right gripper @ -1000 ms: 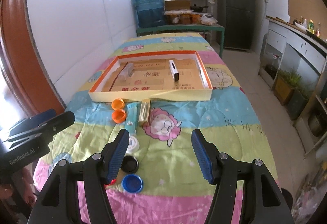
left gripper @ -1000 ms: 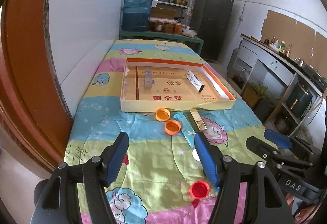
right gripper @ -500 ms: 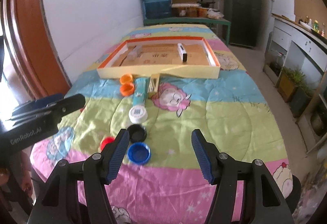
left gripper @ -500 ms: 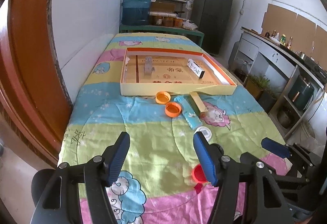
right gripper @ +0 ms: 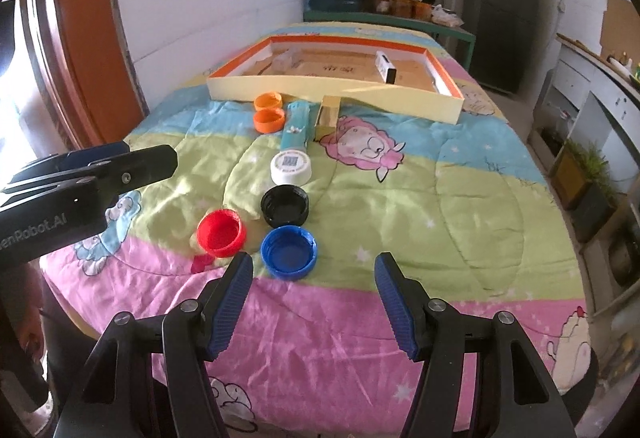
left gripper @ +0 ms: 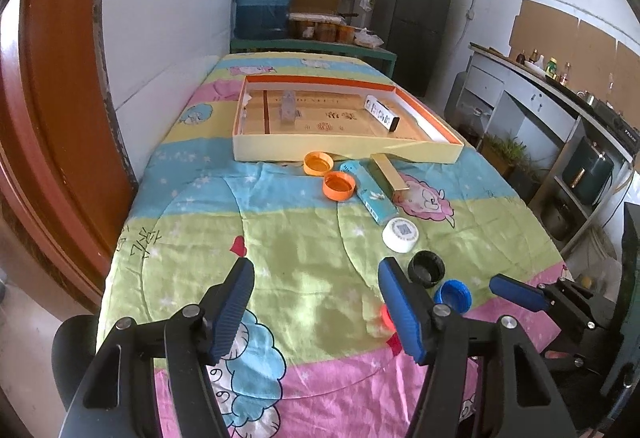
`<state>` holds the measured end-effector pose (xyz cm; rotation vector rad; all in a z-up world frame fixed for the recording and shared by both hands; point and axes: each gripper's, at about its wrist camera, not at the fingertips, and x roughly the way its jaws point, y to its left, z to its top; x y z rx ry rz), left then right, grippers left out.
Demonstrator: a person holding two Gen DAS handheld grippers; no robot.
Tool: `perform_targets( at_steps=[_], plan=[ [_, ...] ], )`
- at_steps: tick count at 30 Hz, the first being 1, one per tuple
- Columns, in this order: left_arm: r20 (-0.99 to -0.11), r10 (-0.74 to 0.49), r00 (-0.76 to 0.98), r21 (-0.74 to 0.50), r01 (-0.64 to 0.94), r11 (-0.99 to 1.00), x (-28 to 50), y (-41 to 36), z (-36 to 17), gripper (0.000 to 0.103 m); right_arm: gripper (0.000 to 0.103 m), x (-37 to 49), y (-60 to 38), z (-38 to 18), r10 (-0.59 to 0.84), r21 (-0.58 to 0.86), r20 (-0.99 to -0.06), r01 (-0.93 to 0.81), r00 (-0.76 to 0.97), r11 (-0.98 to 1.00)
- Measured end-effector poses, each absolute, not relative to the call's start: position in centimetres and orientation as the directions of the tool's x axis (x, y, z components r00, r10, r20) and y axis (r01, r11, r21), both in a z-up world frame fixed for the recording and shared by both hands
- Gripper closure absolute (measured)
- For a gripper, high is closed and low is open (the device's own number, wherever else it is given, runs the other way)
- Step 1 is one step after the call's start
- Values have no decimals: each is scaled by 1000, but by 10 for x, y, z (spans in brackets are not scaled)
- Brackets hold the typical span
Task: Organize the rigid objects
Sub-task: 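Move both tools back toward the caps and grasp the blue cap with the right gripper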
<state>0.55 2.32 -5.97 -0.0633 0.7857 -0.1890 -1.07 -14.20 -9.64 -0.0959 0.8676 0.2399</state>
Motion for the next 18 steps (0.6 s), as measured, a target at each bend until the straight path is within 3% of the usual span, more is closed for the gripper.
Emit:
perform_targets(
  at_steps=[6,10,14,18],
  plan=[
    [-701,-200,685,-126,157,980,5,21,-62,38,41,-7,-136,-102,174,2,-767,-269,618,963],
    [-706,-208,677,-120,174,977,5,17,-65,38,53,-3,-133,-104,171,-15,-760,-281,627,960],
    [-708,-219,671,-116,196,974,5,13,-66,38,73,-2,-131,-104,177,-21,-754,-293,632,956],
    [-711,-255,655,-117,247,962,3,4,-68,38,73,-2,-138,-104,185,4,-756,-277,628,961]
  ],
)
